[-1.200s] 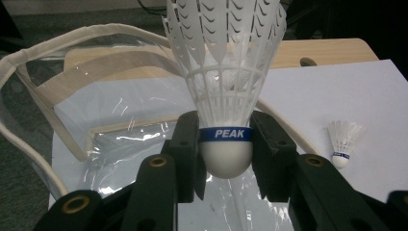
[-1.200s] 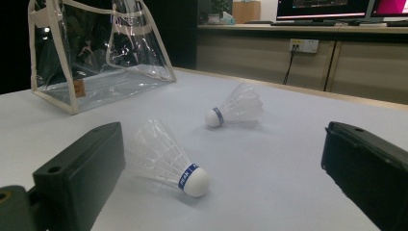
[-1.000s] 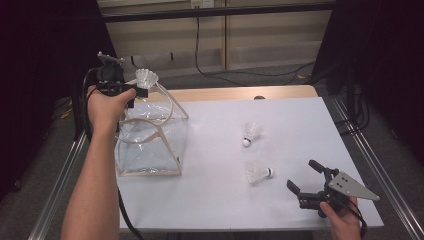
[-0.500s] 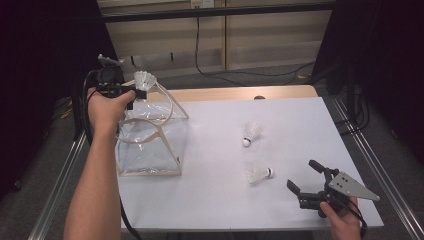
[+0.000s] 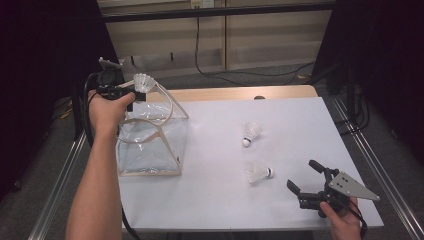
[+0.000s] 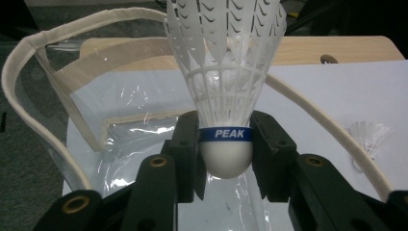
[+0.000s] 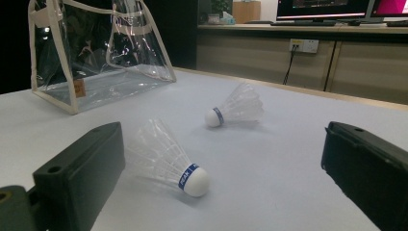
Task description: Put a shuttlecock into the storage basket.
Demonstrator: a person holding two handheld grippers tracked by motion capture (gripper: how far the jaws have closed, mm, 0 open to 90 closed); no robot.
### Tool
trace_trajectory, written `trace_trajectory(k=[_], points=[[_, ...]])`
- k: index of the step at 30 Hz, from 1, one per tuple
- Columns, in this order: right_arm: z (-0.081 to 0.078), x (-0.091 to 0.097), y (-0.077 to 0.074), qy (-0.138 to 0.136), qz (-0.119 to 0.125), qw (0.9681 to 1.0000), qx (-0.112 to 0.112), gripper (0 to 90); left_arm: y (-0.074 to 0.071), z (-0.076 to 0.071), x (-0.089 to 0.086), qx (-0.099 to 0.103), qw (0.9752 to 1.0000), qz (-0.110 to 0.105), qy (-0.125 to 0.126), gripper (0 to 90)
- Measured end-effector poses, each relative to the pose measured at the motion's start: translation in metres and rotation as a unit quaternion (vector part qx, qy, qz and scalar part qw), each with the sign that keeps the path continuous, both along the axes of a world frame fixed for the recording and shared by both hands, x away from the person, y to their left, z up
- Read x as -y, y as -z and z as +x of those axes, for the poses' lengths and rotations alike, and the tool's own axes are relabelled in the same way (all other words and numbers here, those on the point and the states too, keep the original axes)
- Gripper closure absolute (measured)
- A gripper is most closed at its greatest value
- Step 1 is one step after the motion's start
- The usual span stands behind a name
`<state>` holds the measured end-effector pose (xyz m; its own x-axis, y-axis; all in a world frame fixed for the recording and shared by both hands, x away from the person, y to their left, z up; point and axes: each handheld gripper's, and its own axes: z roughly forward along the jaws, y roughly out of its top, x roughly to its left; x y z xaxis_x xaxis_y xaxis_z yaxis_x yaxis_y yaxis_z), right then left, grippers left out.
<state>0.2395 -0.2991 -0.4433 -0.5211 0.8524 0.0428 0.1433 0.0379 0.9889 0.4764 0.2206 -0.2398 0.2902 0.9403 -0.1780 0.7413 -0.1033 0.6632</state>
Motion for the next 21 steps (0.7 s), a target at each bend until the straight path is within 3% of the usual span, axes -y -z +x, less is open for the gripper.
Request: trace_trajectory(k=[21], points=[[-0.0002,-0.0001,0.0001,-0.001,0.0,1.0,0.0,1.2,0.0102,0.0053,-0.0043,-0.006,0.9999,-0.007,-0.011,65.4]])
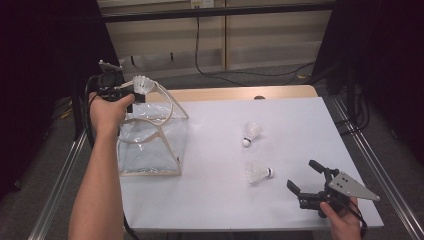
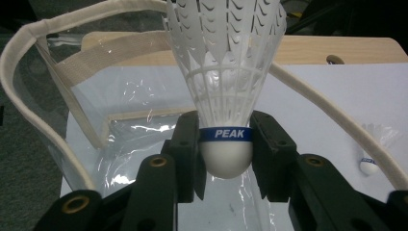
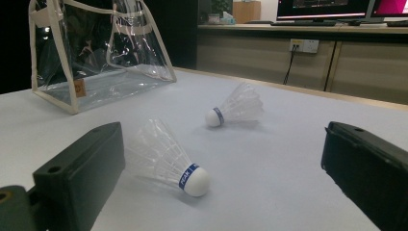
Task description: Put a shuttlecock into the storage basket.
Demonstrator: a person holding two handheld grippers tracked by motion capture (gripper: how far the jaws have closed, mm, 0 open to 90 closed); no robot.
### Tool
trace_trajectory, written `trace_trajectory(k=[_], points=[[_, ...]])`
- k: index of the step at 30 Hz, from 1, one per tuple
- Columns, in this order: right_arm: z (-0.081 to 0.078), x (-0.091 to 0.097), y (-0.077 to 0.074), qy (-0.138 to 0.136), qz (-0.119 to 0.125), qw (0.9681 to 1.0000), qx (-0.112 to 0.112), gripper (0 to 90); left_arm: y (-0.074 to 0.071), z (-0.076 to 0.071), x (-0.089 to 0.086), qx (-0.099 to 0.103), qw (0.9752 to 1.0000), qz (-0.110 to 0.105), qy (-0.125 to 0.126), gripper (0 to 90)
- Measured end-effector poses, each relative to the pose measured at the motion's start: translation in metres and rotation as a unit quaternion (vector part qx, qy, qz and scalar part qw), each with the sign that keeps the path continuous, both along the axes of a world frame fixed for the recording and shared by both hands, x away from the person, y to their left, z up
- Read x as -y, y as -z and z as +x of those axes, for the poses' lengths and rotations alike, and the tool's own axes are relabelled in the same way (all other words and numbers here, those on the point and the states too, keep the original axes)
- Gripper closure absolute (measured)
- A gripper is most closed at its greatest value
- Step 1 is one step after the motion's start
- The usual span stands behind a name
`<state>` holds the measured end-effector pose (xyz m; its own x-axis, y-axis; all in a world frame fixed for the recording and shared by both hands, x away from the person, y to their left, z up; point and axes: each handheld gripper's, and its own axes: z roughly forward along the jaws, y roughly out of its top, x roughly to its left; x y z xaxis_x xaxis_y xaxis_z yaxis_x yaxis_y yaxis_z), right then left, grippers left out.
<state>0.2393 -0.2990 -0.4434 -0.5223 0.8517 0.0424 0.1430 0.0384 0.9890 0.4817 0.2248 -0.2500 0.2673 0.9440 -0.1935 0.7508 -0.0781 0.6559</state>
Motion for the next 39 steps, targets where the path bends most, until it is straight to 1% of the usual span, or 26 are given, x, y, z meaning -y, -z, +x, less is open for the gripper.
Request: trace_trajectory(k=[9,14,18,22,24,25,32,35,36,39], points=[[0.0,0.0,0.0,0.001,0.001,1.0,0.0,1.2,0.004,0.004,0.003,-0.002,1.0,0.001,0.002,65.4],[0.0,0.0,0.0,0.0,0.001,1.0,0.0,1.3,0.005,0.005,0.004,-0.004,1.0,-0.003,0.001,65.4],[0.0,0.0,0.0,0.001,0.001,1.0,0.0,1.2,0.006,0.006,0.005,-0.008,1.0,0.001,0.004,65.4],[0.0,0.0,0.0,0.001,0.002,1.0,0.001,1.2,0.008,0.007,0.006,-0.008,1.0,0.002,0.0,65.4],[0.0,0.0,0.0,0.001,0.002,1.0,0.001,1.2,0.009,0.008,0.005,-0.009,0.9999,0.003,0.003,65.4],[0.0,0.0,0.0,0.001,0.002,1.0,0.0,1.3,0.009,0.009,0.006,-0.01,0.9999,0.0,0.001,65.4],[0.0,0.001,0.0,0.001,0.002,1.0,0.0,1.3,0.01,0.011,0.005,-0.012,0.9999,0.004,-0.001,65.4],[0.0,0.001,0.0,0.001,0.002,1.0,0.0,1.3,0.012,0.012,0.006,-0.009,0.9999,0.0,-0.01,65.4],[0.0,0.001,0.0,0.001,0.002,1.0,0.0,1.3,0.012,0.012,0.005,-0.013,0.9999,0.006,-0.005,65.4],[0.0,0.001,0.0,0.001,0.002,1.0,0.0,1.3,0.015,0.013,0.006,-0.011,0.9999,0.004,-0.011,65.4]])
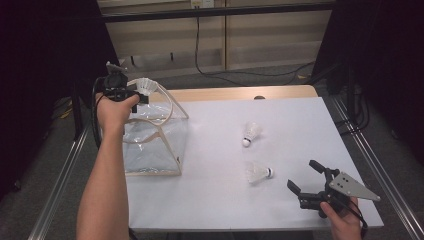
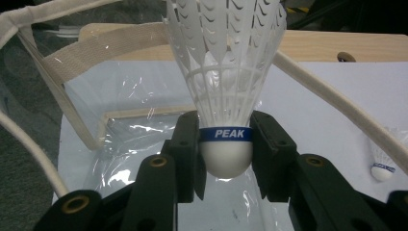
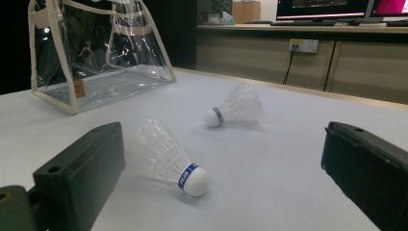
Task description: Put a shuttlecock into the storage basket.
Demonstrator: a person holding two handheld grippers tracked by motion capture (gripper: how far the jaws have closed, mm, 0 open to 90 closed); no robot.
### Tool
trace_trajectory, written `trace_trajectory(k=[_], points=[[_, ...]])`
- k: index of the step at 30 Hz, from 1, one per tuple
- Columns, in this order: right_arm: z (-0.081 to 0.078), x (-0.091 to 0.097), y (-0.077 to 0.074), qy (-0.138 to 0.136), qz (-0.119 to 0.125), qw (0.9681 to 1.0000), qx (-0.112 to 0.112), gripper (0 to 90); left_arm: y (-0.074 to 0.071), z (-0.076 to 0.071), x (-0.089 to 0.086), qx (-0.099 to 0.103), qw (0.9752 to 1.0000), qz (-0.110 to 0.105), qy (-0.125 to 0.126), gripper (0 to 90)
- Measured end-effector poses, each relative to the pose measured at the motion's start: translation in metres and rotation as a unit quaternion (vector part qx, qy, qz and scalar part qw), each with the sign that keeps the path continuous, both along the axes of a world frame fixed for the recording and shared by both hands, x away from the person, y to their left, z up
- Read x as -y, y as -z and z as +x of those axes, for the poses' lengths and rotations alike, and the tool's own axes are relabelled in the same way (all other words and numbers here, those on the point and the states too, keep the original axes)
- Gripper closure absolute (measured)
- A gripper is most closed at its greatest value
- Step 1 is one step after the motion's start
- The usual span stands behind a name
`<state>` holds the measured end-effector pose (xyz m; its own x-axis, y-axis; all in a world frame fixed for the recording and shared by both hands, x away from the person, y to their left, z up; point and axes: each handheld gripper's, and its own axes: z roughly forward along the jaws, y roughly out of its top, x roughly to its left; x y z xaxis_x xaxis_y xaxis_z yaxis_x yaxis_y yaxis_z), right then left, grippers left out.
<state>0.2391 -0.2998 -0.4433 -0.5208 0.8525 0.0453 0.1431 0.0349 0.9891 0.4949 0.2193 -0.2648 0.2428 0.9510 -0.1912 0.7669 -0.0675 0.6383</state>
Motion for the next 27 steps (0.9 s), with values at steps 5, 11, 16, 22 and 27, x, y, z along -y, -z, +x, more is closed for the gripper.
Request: trace_trajectory(k=[5,11,16,22,27], points=[[-0.0001,0.0002,0.0001,0.0,0.001,1.0,0.0,1.3,0.0027,0.001,-0.0001,-0.001,1.0,0.005,0.003,65.3],[0.0,0.0002,0.0001,0.001,0.001,1.0,0.0,1.3,0.0029,0.0013,0.0021,0.008,0.9999,0.011,0.005,56.3],[0.0001,0.0007,0.0001,0.001,0.0,1.0,0.0,1.3,0.0019,-0.0001,0.0037,0.007,0.9999,0.006,0.011,55.1],[-0.0001,0.001,-0.0001,0.002,-0.001,1.0,0.001,1.3,-0.0016,-0.0034,0.0056,0.011,0.9997,-0.008,0.02,50.8],[-0.0001,0.0006,0.0,0.002,0.0,1.0,0.0,1.3,-0.0036,-0.0062,0.0061,0.007,0.9992,-0.016,0.036,47.1]])
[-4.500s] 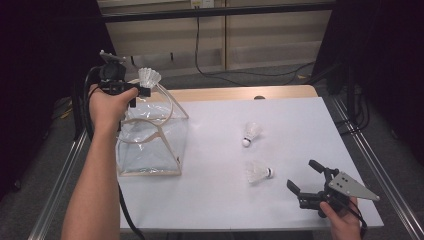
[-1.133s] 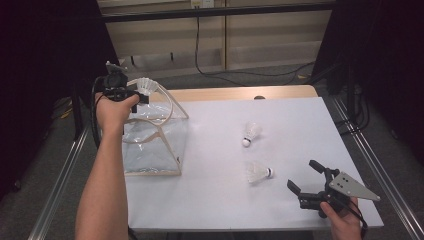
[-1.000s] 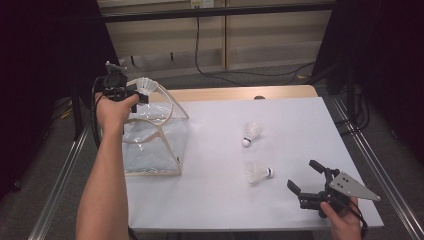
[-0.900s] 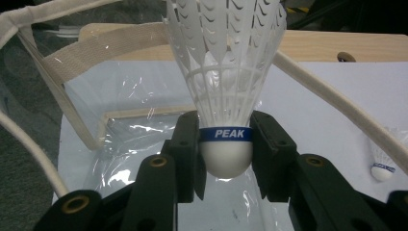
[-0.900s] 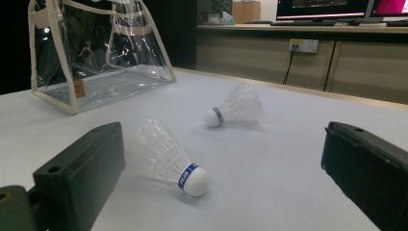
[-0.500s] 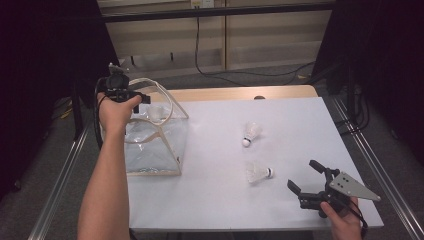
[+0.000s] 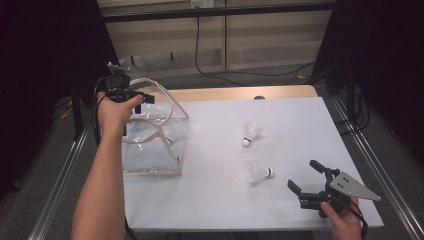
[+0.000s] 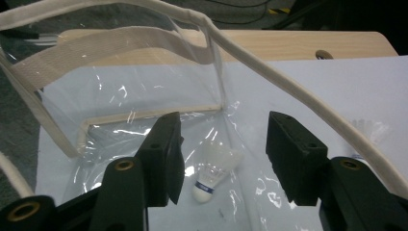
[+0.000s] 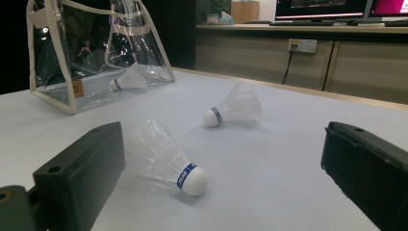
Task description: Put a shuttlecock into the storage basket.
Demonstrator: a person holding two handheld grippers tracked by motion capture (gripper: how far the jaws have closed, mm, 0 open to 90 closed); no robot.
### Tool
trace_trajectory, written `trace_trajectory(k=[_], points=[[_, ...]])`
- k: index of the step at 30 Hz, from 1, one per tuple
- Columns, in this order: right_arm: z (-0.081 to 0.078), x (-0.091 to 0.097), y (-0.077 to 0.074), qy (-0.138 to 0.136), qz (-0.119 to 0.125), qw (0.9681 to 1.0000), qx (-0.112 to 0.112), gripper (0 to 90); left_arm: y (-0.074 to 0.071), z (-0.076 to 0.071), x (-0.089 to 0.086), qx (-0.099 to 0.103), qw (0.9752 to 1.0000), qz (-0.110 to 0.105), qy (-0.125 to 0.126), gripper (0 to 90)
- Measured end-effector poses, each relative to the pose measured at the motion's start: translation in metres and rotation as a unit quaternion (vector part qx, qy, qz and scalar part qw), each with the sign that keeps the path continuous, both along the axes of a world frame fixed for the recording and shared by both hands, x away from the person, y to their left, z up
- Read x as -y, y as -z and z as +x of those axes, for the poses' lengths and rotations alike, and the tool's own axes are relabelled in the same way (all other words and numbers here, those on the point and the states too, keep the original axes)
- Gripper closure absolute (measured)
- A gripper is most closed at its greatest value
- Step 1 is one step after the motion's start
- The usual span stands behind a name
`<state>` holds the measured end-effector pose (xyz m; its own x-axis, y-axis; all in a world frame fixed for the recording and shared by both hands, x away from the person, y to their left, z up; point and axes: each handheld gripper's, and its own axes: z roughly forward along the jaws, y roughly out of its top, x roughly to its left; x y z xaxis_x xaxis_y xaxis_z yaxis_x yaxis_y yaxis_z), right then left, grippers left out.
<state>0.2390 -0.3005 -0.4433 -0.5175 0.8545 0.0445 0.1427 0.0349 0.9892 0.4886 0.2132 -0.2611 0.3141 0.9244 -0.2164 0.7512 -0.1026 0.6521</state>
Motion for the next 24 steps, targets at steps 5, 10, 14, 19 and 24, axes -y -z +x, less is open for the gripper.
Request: trace_trajectory(k=[5,10,14,19,24], points=[[0.0,0.0,0.0,0.0,0.0,1.0,0.0,1.3,-0.004,-0.004,0.001,-0.005,0.9997,-0.012,0.02,44.5],[0.0,0.0,0.0,0.001,-0.001,1.0,0.0,1.3,-0.009,-0.007,0.004,0.0,0.9987,-0.036,0.036,40.7],[0.0,0.0,0.0,-0.001,-0.001,1.0,-0.001,1.3,-0.013,-0.011,0.008,0.004,0.9979,-0.038,0.053,38.9],[0.0,0.0,0.0,-0.001,-0.001,1.0,0.0,1.3,-0.018,-0.015,0.013,0.004,0.9961,-0.046,0.075,36.6],[0.0,0.0,0.0,0.0,0.0,1.0,0.0,1.3,-0.021,-0.018,0.018,0.004,0.9945,-0.046,0.094,33.2]])
